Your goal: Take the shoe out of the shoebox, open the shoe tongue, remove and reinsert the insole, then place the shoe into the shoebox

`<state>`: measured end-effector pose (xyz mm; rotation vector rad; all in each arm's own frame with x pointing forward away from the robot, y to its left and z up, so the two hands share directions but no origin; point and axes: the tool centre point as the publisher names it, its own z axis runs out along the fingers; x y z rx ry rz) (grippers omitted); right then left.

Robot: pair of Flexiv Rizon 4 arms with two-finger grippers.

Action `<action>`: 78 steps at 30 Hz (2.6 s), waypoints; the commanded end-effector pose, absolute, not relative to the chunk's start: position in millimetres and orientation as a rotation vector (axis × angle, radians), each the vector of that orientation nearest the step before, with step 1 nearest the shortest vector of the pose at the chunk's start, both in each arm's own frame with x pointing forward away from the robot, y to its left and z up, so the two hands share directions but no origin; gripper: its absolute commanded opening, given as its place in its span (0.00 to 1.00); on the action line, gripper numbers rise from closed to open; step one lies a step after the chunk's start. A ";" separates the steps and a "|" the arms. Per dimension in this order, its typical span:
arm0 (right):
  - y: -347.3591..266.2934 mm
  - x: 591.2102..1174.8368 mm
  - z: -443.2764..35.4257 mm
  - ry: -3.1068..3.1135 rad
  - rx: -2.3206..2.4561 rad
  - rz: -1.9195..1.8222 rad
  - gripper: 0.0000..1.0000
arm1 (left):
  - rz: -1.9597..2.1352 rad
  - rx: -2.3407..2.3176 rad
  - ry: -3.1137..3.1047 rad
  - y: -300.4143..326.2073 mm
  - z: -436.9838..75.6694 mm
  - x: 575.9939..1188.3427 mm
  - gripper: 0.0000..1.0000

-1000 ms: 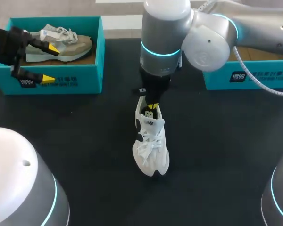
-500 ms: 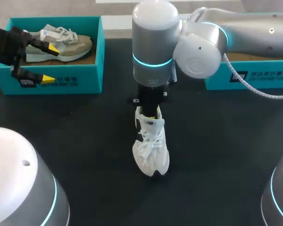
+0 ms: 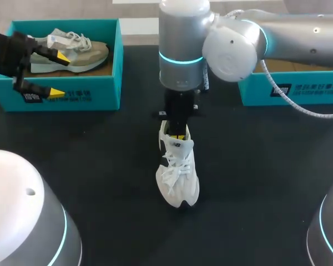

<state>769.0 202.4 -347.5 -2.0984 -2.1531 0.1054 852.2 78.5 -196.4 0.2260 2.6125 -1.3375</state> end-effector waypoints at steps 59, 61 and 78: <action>189.3 727.3 -310.1 -2.093 -2.215 0.225 1.00 | -1.333 0.227 2.617 78.8 -195.8 851.8 1.00; 186.7 719.6 -305.5 -2.081 -2.231 0.222 1.00 | -1.333 0.227 2.617 78.8 -195.8 851.8 1.00; 217.5 698.6 -287.3 -2.152 -2.193 0.210 0.31 | -1.333 0.227 2.617 78.8 -195.8 851.8 1.00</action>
